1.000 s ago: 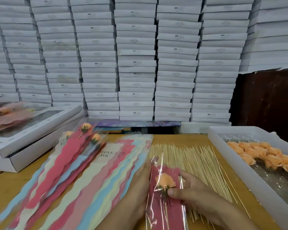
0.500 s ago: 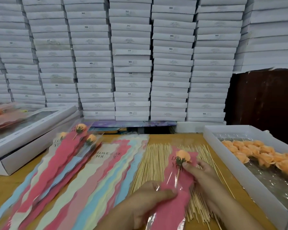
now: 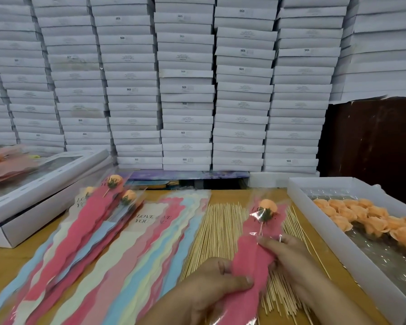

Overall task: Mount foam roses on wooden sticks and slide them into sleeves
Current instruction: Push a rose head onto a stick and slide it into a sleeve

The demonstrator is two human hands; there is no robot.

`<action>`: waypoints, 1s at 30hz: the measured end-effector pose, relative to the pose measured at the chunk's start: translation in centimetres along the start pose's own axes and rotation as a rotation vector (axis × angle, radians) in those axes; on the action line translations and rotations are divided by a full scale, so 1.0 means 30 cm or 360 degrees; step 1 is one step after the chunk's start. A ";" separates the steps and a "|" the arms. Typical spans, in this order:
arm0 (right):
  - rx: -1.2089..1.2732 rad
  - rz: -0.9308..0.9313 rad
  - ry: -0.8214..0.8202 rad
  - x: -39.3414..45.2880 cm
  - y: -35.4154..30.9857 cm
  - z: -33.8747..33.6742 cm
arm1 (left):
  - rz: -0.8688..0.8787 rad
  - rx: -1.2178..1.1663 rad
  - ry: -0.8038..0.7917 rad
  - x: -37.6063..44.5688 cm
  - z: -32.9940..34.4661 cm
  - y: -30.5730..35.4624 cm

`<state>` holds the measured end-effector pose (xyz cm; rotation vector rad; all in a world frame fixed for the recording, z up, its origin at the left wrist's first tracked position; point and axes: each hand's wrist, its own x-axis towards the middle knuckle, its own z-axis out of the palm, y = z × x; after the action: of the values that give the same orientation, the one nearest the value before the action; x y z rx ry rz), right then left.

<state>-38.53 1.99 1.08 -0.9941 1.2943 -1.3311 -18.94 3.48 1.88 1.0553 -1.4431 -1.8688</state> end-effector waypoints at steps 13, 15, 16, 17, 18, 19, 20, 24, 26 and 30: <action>0.0017 -0.0048 -0.0100 -0.005 -0.005 0.005 | 0.0018 0.0023 -0.0076 -0.010 0.001 0.005; 0.0056 -0.0061 -0.0012 0.002 -0.005 -0.009 | -0.0030 0.0016 -0.0163 -0.010 -0.001 0.005; 0.0060 -0.0057 -0.0002 0.005 -0.005 -0.014 | -0.0041 0.0003 -0.0188 -0.010 -0.001 0.005; 0.0057 -0.0048 -0.0020 0.005 -0.007 -0.014 | -0.0035 -0.0004 -0.0195 -0.010 0.000 0.004; 0.0048 -0.0035 -0.0068 0.003 -0.007 -0.012 | -0.0014 -0.0010 -0.0188 -0.009 0.001 0.002; 0.0032 -0.0022 -0.0138 0.001 -0.007 -0.006 | 0.0014 -0.0022 -0.0175 -0.006 0.001 0.000; 0.0005 -0.0019 -0.0206 -0.003 -0.007 0.001 | 0.0041 -0.0040 -0.0162 -0.005 0.001 -0.003; -0.0048 -0.0087 -0.0268 -0.003 0.003 0.011 | 0.0068 -0.0123 -0.0123 0.000 0.002 -0.002; -0.0023 -0.0101 -0.0240 0.004 0.008 0.007 | 0.0053 -0.0108 -0.0104 -0.001 0.000 0.002; 0.0031 -0.0092 -0.0226 0.010 0.012 0.005 | 0.0039 -0.0133 -0.0136 -0.008 -0.010 0.012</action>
<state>-38.40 1.70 0.72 -1.0994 1.1516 -1.2902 -18.56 3.41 2.25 0.9242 -1.4056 -1.9606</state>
